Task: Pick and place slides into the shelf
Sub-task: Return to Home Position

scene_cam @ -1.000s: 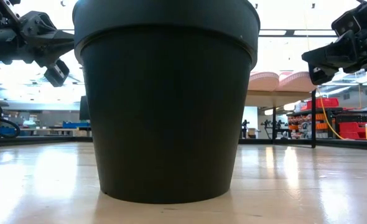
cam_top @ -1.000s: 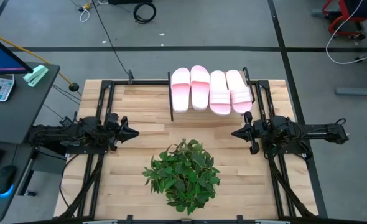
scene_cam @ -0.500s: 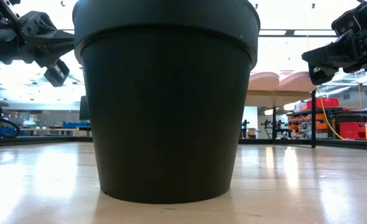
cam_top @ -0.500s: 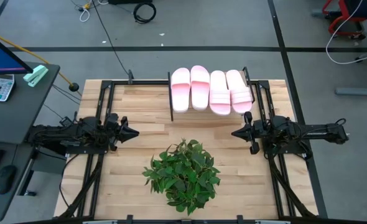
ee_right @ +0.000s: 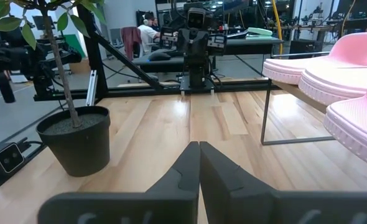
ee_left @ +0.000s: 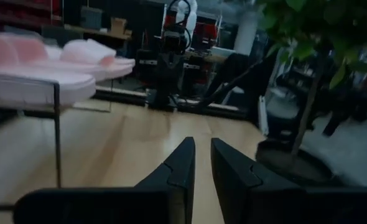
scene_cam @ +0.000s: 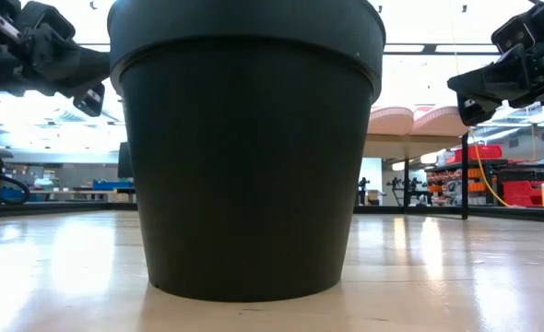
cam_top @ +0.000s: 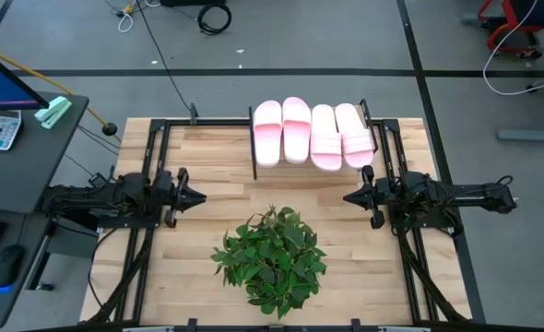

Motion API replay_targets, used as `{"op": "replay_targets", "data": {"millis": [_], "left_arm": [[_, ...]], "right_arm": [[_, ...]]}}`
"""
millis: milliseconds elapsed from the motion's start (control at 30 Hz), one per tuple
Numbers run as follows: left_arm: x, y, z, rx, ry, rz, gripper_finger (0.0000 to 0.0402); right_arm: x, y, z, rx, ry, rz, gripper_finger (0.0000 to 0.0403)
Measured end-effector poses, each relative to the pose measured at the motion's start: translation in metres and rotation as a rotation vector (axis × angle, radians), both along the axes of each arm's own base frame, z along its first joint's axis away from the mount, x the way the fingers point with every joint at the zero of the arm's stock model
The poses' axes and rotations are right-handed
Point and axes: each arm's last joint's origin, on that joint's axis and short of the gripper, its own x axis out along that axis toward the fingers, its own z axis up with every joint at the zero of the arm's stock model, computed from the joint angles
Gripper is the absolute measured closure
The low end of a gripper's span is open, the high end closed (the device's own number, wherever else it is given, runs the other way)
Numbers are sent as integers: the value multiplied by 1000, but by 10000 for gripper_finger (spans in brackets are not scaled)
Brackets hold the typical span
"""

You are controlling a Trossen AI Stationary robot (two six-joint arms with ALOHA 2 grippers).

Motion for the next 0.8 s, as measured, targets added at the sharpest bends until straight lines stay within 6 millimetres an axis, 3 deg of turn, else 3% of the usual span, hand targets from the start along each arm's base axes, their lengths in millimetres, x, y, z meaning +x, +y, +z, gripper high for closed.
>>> {"op": "replay_targets", "data": {"millis": [133,800], "left_arm": [[0,0,0,69,-3,5,342],[0,0,0,70,-3,5,342]], "right_arm": [[0,0,0,0,0,0,389],[0,0,0,0,0,0,389]]}}
